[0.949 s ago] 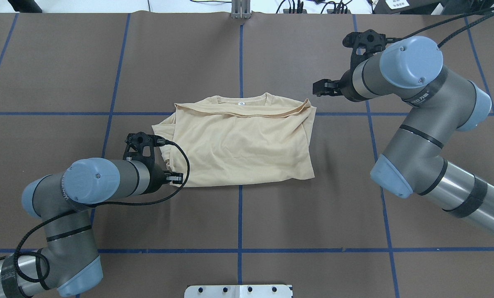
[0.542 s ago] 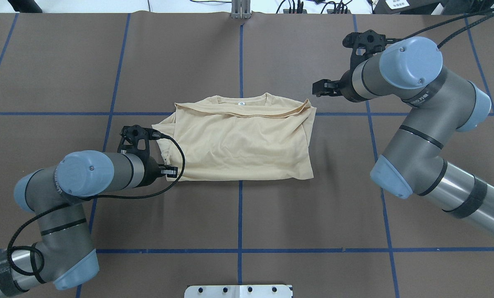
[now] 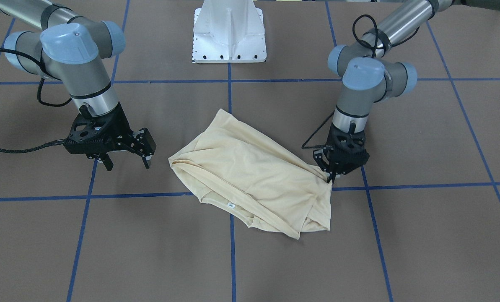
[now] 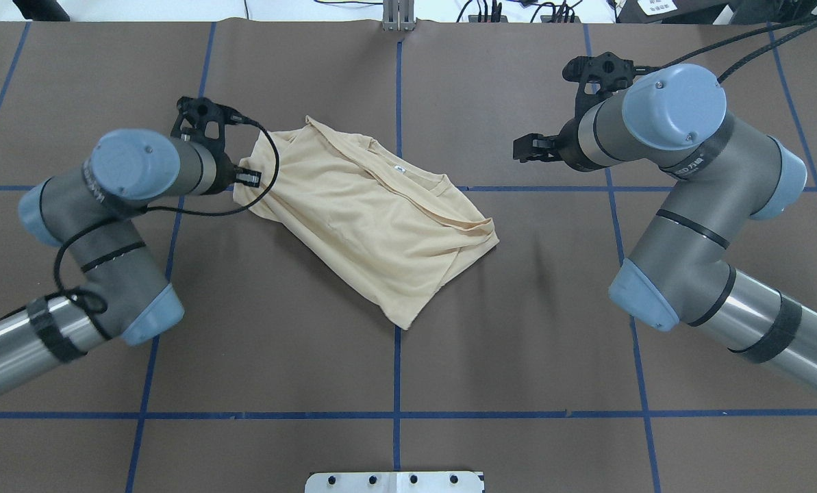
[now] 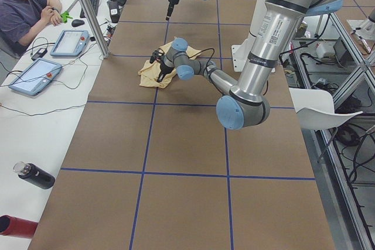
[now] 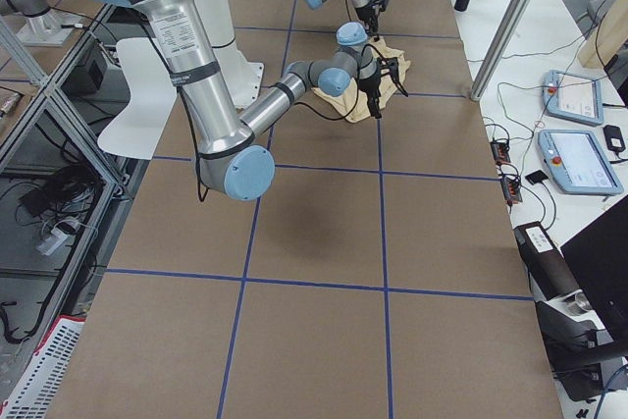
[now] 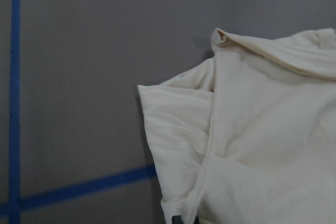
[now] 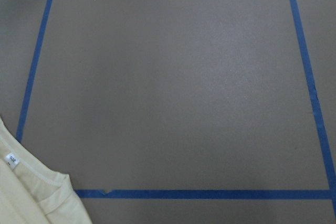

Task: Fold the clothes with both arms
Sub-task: 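Grasp the folded shirt edge with the left gripper and drag it farther away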

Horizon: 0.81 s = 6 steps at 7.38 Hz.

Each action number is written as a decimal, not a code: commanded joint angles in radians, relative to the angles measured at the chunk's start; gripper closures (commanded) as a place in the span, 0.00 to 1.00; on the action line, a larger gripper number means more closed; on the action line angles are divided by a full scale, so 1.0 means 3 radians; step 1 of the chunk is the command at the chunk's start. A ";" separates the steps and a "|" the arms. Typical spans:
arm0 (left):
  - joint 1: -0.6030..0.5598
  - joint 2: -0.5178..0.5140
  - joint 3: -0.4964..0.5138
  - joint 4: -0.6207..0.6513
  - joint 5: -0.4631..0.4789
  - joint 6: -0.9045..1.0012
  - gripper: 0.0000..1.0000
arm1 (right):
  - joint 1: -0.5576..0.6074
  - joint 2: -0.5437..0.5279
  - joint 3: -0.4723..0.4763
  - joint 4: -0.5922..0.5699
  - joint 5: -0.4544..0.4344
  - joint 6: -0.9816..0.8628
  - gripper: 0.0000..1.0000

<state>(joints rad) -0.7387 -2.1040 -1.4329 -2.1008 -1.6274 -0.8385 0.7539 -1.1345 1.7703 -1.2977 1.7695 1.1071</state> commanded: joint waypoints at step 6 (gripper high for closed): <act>-0.0641 -0.0878 0.1531 -0.0953 -0.0367 0.0918 0.00 | -0.0206 0.0191 -0.0092 -0.0005 -0.0099 0.0184 0.00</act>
<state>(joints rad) -0.9198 -2.4165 -0.9301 -2.3544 -1.6866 -0.5796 0.7225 -1.1129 1.7611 -1.2981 1.7600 1.1234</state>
